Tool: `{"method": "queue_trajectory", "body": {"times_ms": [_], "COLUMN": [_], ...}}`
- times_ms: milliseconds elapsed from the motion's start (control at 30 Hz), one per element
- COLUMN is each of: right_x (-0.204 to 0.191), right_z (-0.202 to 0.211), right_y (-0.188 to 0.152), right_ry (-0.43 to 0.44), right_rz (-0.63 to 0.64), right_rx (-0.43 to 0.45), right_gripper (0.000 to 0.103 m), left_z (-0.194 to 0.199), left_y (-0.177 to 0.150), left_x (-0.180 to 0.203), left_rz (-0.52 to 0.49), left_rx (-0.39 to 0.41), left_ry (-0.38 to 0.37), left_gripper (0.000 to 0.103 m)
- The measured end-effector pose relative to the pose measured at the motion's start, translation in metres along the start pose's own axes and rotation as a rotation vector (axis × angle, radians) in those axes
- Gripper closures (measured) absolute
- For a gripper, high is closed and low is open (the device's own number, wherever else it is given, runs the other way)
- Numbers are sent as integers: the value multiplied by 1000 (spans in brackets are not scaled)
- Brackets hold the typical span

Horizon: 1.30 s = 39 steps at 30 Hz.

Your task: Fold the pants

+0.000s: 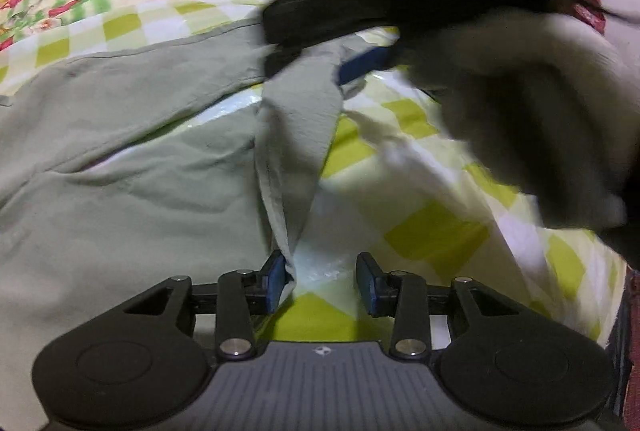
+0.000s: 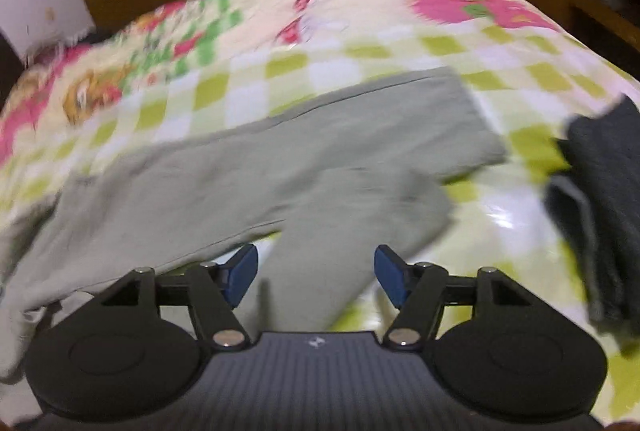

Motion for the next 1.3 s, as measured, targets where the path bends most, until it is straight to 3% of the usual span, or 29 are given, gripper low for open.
{"method": "queue_trajectory", "body": {"times_ms": [100, 167, 267, 300, 400, 500, 600, 667, 733, 833, 900, 967, 1133, 1167, 1233, 1267, 1300], "right_x": [-4, 10, 35, 44, 72, 110, 150, 175, 194, 194, 182, 166, 154, 155, 163, 170, 178], "right_z": [-27, -31, -17, -9, 26, 62, 86, 86, 89, 95, 95, 91, 77, 74, 63, 60, 59], "right_y": [0, 3, 5, 6, 2, -16, -44, -62, -81, -92, -91, -88, -89, -91, -92, -93, -95], "right_ry": [-161, -160, -108, -83, -56, -11, -27, -71, -80, -38, 12, 52, 127, 108, 83, 100, 141], "right_rz": [7, -55, -140, -179, -226, -344, -453, -516, -580, -596, -578, -555, -603, -599, -647, -693, -744], "right_rx": [-11, -9, -11, -15, 34, 82, 120, 91, 80, 75, 77, 77, 88, 98, 81, 66, 58], "right_gripper": [36, 41, 89, 98, 101, 101, 98, 92, 92, 85, 59, 48, 39, 41, 67, 95, 99], "left_z": [2, 6, 11, 12, 17, 20, 21, 18, 20, 25, 26, 26, 28, 26, 25, 25, 26], "left_y": [-3, -4, -6, -6, -6, -3, -5, -7, -10, -10, -8, -8, -11, -11, -12, -12, -11], "left_x": [5, 5, 2, 1, 3, 10, 23, 32, 38, 43, 45, 48, 56, 57, 59, 60, 60], "left_rz": [-6, 1, 14, 19, 12, -7, -35, -63, -88, -95, -102, -111, -129, -129, -131, -131, -129], "left_rx": [11, 20, 23, 22, 25, 31, 20, 3, -10, -16, -25, -34, -41, -45, -52, -53, -51], "left_ry": [-11, -20, -21, -23, -16, -25, -40, -33, -26, -24, -9, 6, 35, 39, 47, 47, 45], "left_gripper": [52, 52, 52, 52, 52, 51, 50, 49, 48, 46, 46, 46, 46, 46, 46, 46, 46]}}
Point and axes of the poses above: each gripper's, at about its wrist camera, not at the fingertips, and z roughly against the way its jaws point, x to its right, y to its top, the point moved 2 cm from there along -z, roughly the way its jaws point, and after that the axes turned 6 degrees about -z, right-handed, at the moved point
